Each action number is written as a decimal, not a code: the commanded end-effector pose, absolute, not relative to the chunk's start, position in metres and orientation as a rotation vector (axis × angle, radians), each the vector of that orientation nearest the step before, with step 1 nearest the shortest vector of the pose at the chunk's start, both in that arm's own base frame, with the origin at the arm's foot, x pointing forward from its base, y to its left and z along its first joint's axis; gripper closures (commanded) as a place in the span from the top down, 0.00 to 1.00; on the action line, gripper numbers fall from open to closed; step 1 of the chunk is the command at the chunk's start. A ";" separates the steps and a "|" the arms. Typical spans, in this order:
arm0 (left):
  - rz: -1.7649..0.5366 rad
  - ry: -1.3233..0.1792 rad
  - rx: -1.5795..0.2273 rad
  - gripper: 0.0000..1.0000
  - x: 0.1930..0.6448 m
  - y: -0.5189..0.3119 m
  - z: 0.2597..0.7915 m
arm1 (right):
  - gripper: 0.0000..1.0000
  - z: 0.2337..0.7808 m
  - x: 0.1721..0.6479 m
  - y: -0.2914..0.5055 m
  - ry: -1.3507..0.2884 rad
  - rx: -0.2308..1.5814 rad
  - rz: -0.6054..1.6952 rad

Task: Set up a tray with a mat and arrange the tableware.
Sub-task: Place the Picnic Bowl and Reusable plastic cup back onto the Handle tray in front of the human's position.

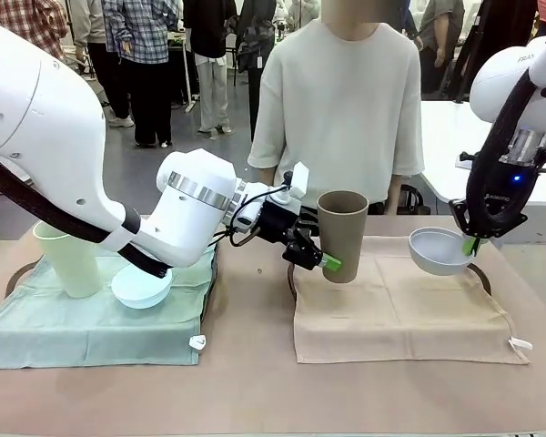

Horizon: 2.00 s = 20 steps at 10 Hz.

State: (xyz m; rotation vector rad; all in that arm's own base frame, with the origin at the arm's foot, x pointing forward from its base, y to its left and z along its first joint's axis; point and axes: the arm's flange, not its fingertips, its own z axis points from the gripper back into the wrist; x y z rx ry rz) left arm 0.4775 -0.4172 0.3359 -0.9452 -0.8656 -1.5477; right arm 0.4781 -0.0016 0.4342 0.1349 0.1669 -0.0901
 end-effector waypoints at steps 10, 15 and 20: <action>-1.653 -0.909 -0.854 0.81 0.514 -0.453 0.289 | 0.04 0.366 0.525 0.005 0.148 0.096 -0.065; -1.689 -0.886 -0.884 1.00 0.513 -0.456 0.284 | 0.63 0.363 0.523 0.003 0.159 0.066 -0.033; -1.632 -0.808 -0.876 1.00 0.517 -0.437 0.295 | 1.00 0.388 0.507 -0.002 0.131 0.032 -0.058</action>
